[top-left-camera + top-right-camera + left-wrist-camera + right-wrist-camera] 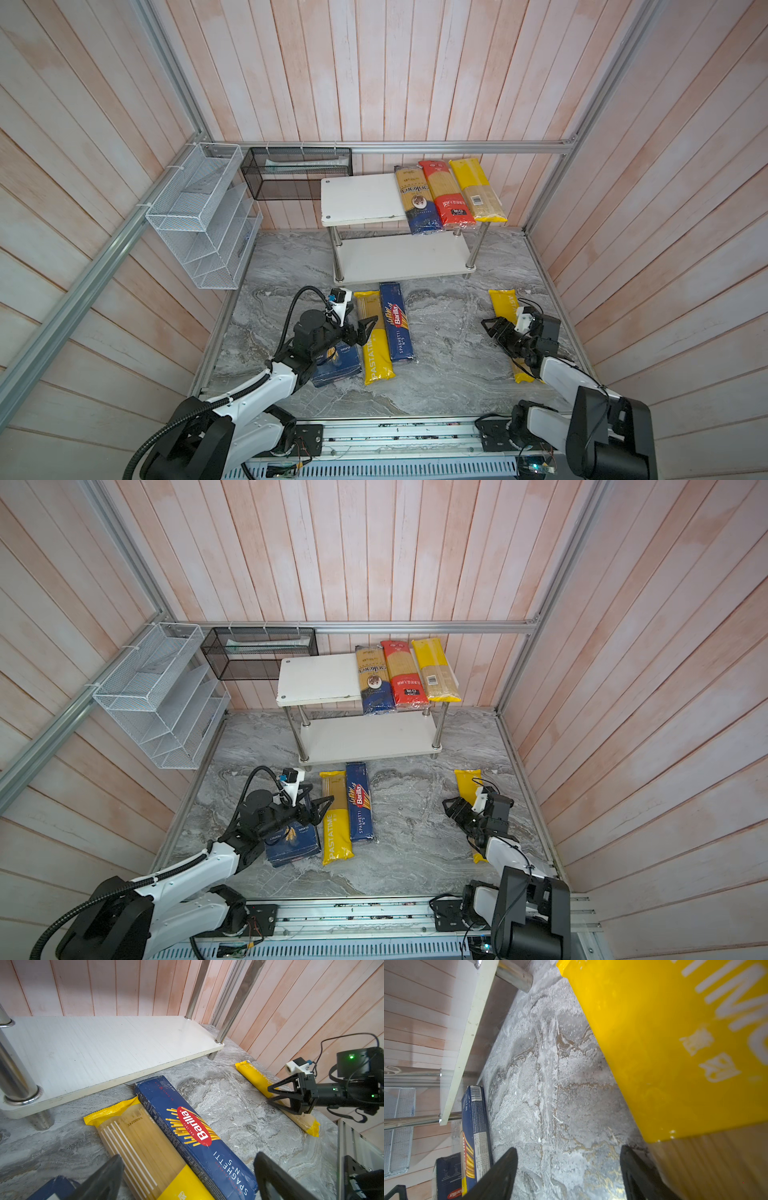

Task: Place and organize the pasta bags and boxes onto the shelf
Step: 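Lower the right gripper and close it on the Pastatime bag, then drag the yellow Pastatime bag toward the robot with the right gripper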

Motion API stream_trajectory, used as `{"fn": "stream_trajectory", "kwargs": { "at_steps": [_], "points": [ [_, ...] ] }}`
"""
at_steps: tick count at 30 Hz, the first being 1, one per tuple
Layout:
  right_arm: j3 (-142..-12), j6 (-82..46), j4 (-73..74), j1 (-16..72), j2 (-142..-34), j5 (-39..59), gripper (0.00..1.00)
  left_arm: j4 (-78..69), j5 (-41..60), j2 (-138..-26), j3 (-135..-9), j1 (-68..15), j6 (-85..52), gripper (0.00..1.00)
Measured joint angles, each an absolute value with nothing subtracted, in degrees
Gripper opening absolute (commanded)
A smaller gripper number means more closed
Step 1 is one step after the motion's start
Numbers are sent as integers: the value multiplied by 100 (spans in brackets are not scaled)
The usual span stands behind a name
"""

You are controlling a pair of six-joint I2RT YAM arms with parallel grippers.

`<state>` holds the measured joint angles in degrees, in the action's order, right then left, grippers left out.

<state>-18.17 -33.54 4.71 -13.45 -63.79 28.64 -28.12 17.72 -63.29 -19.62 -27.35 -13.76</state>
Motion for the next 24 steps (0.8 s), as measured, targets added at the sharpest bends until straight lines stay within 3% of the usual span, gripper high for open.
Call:
{"fn": "stream_trajectory", "kwargs": {
  "at_steps": [5, 10, 24],
  "points": [
    [-2394, -3164, 12, -1476, -5741, 1841, 79, -2812, 1769, -6329, -1962, -2735, -1376, 100],
    [-2646, -2998, -27, -2130, -5907, 1365, 79, -2812, 1769, -6333, -1962, -2735, -1376, 100],
    [-2995, -2790, 333, -2816, -8009, 2425, 79, -2827, 1769, -6355, -1962, -2735, -1378, 100]
  ]
}}
